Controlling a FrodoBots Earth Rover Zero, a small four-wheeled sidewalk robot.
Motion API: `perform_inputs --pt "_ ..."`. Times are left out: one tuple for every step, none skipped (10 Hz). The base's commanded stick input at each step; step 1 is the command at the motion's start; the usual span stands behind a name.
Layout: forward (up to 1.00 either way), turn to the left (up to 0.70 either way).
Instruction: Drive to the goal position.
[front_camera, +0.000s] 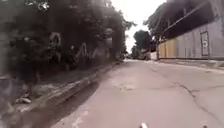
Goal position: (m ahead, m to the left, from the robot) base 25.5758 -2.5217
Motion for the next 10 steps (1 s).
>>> perform_inputs --pt "0.7 0.0" --pt "0.7 0.0" --pt "0.7 0.0" --pt "0.7 0.0" --pt "0.7 0.0" --pt "0.7 -0.02" --pt "0.7 -0.08" --pt "0.7 -0.13" --pt "0.7 -0.04" --pt "0.7 -0.01"
